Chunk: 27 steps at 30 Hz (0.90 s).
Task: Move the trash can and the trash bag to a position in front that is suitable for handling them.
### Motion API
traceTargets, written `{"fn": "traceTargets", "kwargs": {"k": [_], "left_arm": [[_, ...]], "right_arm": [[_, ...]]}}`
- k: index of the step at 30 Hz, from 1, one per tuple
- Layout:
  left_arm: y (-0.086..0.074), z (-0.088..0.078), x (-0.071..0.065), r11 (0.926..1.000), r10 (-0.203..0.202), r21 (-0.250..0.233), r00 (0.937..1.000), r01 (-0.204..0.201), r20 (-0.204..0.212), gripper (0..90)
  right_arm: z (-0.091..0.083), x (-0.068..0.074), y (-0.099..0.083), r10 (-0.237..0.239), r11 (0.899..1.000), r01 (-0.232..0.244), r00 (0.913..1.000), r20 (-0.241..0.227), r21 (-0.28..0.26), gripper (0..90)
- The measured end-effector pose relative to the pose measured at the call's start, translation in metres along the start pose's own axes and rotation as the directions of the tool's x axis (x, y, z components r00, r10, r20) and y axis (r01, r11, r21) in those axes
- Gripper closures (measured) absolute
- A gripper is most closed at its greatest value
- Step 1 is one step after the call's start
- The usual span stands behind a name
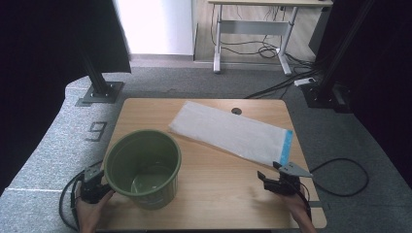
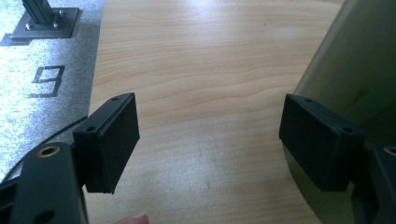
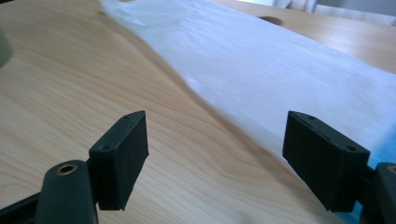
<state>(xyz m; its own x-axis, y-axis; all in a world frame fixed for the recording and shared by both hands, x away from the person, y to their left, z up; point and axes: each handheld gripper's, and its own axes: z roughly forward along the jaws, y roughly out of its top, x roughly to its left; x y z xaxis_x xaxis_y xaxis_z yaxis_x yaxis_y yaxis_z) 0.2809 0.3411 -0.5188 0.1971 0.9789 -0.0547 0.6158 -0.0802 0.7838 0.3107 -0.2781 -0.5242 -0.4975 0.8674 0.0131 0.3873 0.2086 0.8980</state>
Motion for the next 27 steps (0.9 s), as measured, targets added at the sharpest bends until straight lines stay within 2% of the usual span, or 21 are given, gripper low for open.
{"fn": "traceTargets", "kwargs": {"k": [4, 6, 11, 12, 14, 15, 17, 19, 21, 24, 27], "left_arm": [[-0.002, -0.007, 0.001, 0.9994, 0.018, -0.03, 0.9996, -0.017, 0.021, 19.5], [-0.005, -0.014, -0.002, 0.9973, 0.06, -0.043, 0.9973, -0.058, 0.043, 18.5], [-0.011, -0.028, -0.003, 0.992, 0.124, -0.04, 0.9861, -0.12, 0.111, 16.0], [-0.012, -0.031, -0.002, 0.9908, 0.134, -0.039, 0.9817, -0.129, 0.136, 15.8], [-0.018, -0.037, -0.002, 0.9878, 0.155, -0.048, 0.9677, -0.148, 0.199, 14.6], [-0.021, -0.039, -0.003, 0.9855, 0.17, -0.047, 0.9614, -0.163, 0.217, 14.5], [-0.024, -0.043, -0.006, 0.9801, 0.198, -0.041, 0.9522, -0.194, 0.232, 14.4], [-0.024, -0.046, -0.012, 0.9773, 0.212, -0.059, 0.9434, -0.203, 0.255, 14.4], [-0.021, -0.048, -0.02, 0.9722, 0.234, -0.075, 0.9376, -0.222, 0.257, 14.5], [-0.015, -0.046, -0.033, 0.9623, 0.272, -0.087, 0.9217, -0.258, 0.277, 14.3], [-0.01, -0.041, -0.046, 0.9558, 0.294, -0.097, 0.9075, -0.278, 0.3, 14.3]], "right_arm": [[-0.004, -0.009, -0.007, 0.016, 1.0, -0.016, 0.9996, 0.023, 0.02, 23.0], [-0.006, -0.01, -0.008, 0.018, 1.0, -0.018, 0.9995, 0.025, 0.02, 23.1], [-0.005, -0.007, -0.008, 0.015, 0.999, -0.016, 0.9997, 0.017, 0.03, 23.4], [-0.004, -0.007, -0.008, 0.015, 0.999, -0.016, 0.9998, 0.016, 0.033, 23.4], [-0.003, -0.006, -0.008, 0.014, 0.999, -0.014, 0.9998, 0.012, 0.035, 23.5], [-0.002, -0.006, -0.007, 0.016, 0.999, -0.016, 0.9998, 0.01, 0.035, 23.5], [-0.001, -0.005, -0.006, 0.009, 0.999, -0.009, 1.0, 0.001, 0.035, 23.6], [0.001, -0.005, -0.004, 0.006, 0.999, -0.006, 1.0, -0.005, 0.034, 23.6], [0.003, -0.004, -0.003, 0.003, 0.999, -0.002, 0.9999, -0.011, 0.032, 23.6], [0.005, -0.004, -0.002, 0.001, 1.0, -0.001, 0.9999, -0.016, 0.03, 23.6], [0.006, -0.004, -0.002, 0.003, 0.999, -0.002, 0.9999, -0.017, 0.033, 23.6]]}}
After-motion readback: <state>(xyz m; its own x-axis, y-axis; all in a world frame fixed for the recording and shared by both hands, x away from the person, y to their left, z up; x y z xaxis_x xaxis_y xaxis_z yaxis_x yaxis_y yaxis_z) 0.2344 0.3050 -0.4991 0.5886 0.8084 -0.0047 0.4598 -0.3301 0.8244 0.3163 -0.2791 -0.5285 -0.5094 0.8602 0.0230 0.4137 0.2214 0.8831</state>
